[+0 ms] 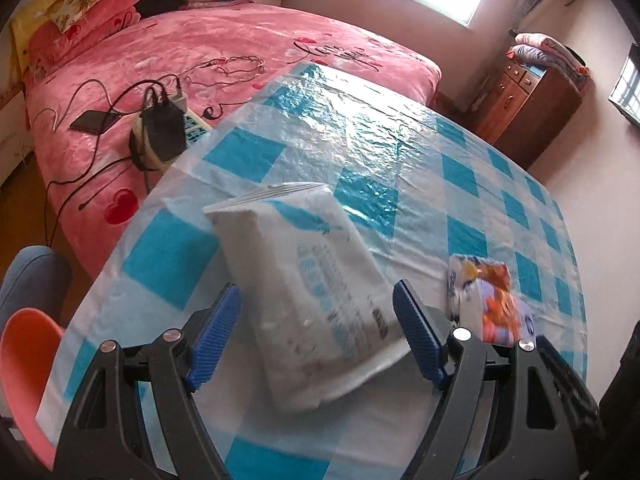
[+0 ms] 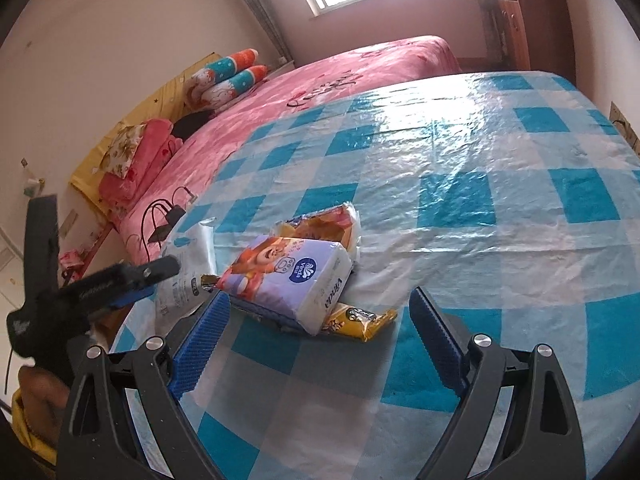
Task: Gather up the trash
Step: 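Move both open grippers back over the table toward the white tissue pack, then grasp the white wet-wipes pack with the left gripper while the right moves to the tissue pack, then grasp the Vinda tissue pack with the right gripper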
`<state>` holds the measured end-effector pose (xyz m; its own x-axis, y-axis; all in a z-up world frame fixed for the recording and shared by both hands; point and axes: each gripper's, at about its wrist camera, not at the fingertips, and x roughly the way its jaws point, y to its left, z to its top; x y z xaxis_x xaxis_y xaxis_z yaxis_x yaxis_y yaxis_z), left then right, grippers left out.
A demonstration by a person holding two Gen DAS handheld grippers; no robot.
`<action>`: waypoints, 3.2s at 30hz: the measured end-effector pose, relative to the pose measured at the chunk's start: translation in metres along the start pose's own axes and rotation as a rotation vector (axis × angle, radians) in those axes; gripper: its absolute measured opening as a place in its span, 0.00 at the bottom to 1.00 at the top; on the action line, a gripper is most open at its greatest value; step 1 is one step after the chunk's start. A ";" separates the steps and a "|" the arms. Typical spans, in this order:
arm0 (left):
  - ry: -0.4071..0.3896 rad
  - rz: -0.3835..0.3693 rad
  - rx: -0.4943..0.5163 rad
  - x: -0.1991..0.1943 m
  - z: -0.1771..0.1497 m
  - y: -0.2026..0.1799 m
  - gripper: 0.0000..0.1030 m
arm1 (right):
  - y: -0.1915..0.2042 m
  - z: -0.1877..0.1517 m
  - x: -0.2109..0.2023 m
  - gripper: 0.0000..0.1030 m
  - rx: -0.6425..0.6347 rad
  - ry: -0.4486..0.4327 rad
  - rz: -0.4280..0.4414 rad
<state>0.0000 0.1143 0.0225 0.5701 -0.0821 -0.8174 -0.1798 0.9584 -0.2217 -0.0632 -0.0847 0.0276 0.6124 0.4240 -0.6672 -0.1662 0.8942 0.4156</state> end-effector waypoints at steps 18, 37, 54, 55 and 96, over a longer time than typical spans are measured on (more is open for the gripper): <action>-0.034 0.106 0.026 0.030 0.016 -0.013 0.77 | 0.008 0.001 0.014 0.88 -0.038 0.038 -0.002; -0.029 -0.043 0.151 0.011 -0.019 -0.043 0.58 | 0.010 -0.002 0.001 0.88 -0.083 0.027 -0.024; -0.048 -0.059 0.292 -0.004 -0.051 -0.065 0.68 | 0.007 0.000 -0.007 0.87 -0.085 0.004 -0.058; -0.054 -0.052 0.301 -0.005 -0.052 -0.066 0.70 | 0.007 0.000 -0.006 0.87 -0.085 0.004 -0.059; -0.009 -0.122 0.381 -0.020 -0.059 -0.051 0.83 | 0.015 0.009 0.031 0.70 -0.180 0.083 -0.142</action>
<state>-0.0498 0.0505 0.0192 0.5759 -0.2008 -0.7925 0.1992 0.9746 -0.1021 -0.0397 -0.0591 0.0185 0.5748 0.2960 -0.7629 -0.2229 0.9537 0.2021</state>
